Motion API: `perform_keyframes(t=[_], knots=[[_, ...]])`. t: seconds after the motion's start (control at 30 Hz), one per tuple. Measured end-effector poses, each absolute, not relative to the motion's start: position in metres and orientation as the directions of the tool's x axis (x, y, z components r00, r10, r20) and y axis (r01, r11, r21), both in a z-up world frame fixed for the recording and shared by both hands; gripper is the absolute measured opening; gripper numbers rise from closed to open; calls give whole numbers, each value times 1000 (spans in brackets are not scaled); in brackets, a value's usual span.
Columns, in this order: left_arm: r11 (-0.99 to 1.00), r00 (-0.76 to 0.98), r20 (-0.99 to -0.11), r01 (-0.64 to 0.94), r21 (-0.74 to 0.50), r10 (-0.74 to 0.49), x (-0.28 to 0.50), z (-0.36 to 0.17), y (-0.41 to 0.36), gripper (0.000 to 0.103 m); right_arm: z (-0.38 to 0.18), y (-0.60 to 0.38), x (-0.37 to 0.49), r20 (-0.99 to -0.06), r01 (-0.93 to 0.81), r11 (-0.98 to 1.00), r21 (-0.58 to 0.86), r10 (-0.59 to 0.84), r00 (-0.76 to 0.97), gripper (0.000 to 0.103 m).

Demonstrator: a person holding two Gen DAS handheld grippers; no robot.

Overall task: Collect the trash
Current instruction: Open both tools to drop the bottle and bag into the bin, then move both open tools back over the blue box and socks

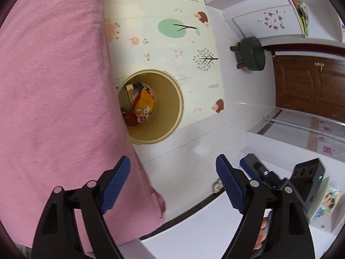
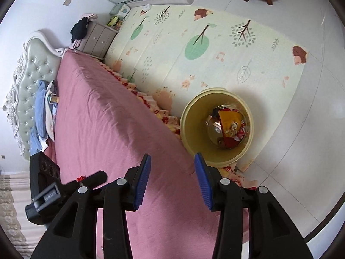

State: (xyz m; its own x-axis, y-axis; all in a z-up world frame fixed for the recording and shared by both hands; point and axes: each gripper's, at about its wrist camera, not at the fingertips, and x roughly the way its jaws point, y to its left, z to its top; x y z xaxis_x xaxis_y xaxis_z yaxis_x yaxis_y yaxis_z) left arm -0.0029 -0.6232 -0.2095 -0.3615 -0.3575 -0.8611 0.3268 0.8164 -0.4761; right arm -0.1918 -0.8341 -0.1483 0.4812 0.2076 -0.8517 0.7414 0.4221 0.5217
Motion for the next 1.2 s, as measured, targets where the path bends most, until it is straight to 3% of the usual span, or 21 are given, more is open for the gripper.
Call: perform_keyframes(t=[0.53,1.2], knots=[[815,-252,-908,407,-413,-334,-23,-178,-545,81,-123,-764,-170,-835,654,524,546,272,479,44],[896,-156,-921,224,-384,-356,-28,-173,-335,82,-124,-586,-127,-837,526,653,545,382,392,46]])
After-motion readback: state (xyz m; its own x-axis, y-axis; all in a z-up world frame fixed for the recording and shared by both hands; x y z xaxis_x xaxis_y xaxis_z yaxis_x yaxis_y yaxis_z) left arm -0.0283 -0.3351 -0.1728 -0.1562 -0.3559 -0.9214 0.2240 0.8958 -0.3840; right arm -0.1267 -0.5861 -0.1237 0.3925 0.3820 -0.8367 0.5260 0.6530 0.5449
